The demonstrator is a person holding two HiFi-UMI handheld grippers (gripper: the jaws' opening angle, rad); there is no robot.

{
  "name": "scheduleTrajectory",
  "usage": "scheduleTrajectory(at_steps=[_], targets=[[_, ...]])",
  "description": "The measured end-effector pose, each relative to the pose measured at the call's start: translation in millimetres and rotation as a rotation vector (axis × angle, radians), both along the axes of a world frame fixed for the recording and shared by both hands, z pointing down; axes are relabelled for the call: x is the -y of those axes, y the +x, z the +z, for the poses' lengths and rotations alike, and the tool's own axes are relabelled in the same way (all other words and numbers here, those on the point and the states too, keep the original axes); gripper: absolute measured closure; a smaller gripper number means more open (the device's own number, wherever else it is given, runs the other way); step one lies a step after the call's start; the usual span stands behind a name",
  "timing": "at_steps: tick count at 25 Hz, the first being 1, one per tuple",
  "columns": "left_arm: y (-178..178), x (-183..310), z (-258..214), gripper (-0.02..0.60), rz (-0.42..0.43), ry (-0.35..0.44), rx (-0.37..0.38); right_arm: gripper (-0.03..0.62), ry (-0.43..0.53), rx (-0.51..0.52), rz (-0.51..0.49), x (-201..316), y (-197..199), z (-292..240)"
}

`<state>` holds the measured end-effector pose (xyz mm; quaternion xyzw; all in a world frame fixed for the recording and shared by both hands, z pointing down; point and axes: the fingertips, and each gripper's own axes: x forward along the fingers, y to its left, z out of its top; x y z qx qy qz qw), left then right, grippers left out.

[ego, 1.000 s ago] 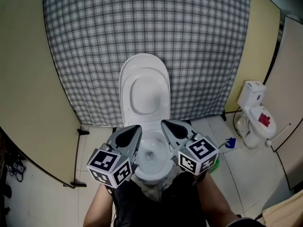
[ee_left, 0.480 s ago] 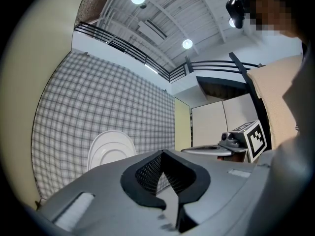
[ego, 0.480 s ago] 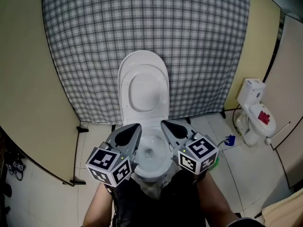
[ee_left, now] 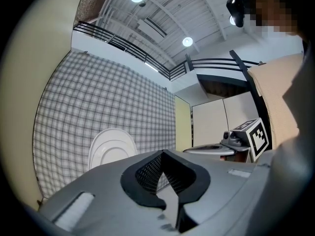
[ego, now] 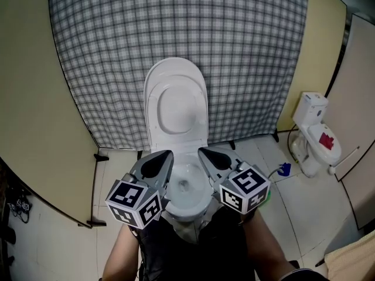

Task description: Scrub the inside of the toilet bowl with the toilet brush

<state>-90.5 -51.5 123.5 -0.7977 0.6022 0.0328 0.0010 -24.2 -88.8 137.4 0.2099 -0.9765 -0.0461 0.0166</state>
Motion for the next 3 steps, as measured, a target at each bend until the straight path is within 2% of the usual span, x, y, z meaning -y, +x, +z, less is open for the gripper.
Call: scheduleTrajectory(at_steps=[3], targets=[[0.7,1.8,3.0,0.572,-0.003,-0.002,0.001,0.586,-0.005,-0.006,0.000,1.0,1.0,3.4]])
